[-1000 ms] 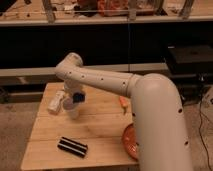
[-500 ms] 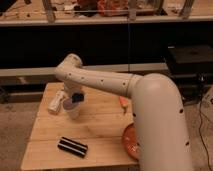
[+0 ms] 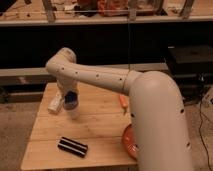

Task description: Place the white sponge in the ceramic cup

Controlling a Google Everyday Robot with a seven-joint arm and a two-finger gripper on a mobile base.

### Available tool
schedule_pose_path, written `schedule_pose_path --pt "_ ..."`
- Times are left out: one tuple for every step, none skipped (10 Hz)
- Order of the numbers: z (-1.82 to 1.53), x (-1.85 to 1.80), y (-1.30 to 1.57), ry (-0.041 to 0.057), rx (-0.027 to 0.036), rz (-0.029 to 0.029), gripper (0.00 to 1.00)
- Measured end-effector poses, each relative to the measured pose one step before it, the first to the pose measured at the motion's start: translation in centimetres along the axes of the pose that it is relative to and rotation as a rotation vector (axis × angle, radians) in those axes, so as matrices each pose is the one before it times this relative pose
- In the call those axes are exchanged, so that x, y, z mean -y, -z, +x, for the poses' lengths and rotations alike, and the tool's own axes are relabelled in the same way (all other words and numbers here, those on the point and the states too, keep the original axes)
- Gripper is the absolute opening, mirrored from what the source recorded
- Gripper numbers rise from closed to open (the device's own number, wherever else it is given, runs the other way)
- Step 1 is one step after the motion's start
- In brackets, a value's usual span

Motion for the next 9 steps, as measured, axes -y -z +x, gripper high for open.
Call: schedule_pose_path --pt "-0.166 1.005 1.176 0.01693 0.01602 -0.00642 0.00" --pt "-0.019 0.182 0.195 0.00292 0.00328 0.00016 0.00" --pt "-0.467 -0.047 0.258 0.00416 0.04946 0.00843 0.00" --pt "-0.350 -0.033 -0.935 0.00156 0.02569 0.01566 0.00" --pt "-0.326 -0.193 -0.790 -0.00011 0.01773 0.01132 0.00" --pt "-0.355 -0.117 -0.633 0.00016 0.01107 0.02854 0.00" --pt "-0.264 -0.084 -0.360 -0.00186 0.00223 0.02355 0.04" --pt "-0.172 -0.305 -0.033 -0.00247 -0.00011 0.00895 0.16" --pt "0.019 0.288 0.052 0.00534 0.00016 -0.00027 0.22"
